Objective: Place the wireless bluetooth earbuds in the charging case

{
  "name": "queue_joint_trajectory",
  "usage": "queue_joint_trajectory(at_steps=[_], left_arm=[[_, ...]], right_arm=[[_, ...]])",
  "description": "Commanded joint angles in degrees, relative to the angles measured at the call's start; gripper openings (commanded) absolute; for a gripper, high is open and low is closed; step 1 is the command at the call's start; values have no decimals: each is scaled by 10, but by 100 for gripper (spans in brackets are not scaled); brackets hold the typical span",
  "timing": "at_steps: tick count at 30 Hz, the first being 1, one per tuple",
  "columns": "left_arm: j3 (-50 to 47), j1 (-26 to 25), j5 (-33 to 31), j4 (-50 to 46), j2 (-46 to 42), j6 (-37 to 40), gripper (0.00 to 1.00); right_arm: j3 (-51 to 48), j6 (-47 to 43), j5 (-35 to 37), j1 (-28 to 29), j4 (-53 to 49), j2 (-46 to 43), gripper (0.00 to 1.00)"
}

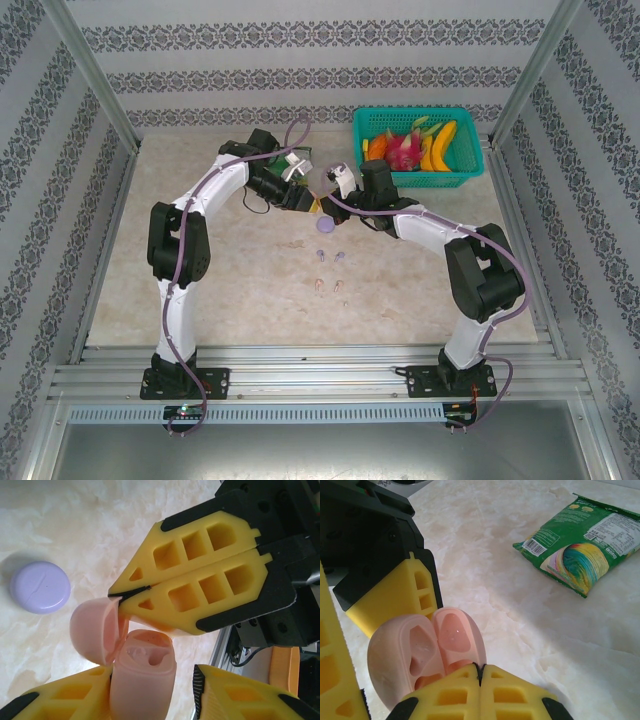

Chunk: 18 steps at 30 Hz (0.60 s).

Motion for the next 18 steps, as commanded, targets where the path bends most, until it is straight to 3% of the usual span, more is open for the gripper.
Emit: queue_joint_trajectory(at_steps=[1, 6, 18], left_arm=[[19, -4, 11, -17, 4, 21, 42], [18, -5, 11, -17, 5, 22, 36], [28, -4, 14, -1, 10, 8, 35]], right_arm=[[13, 3, -16, -10, 13, 5, 0], [11, 7, -18, -13, 15, 4, 0], [12, 13, -24, -13, 18, 5, 0]])
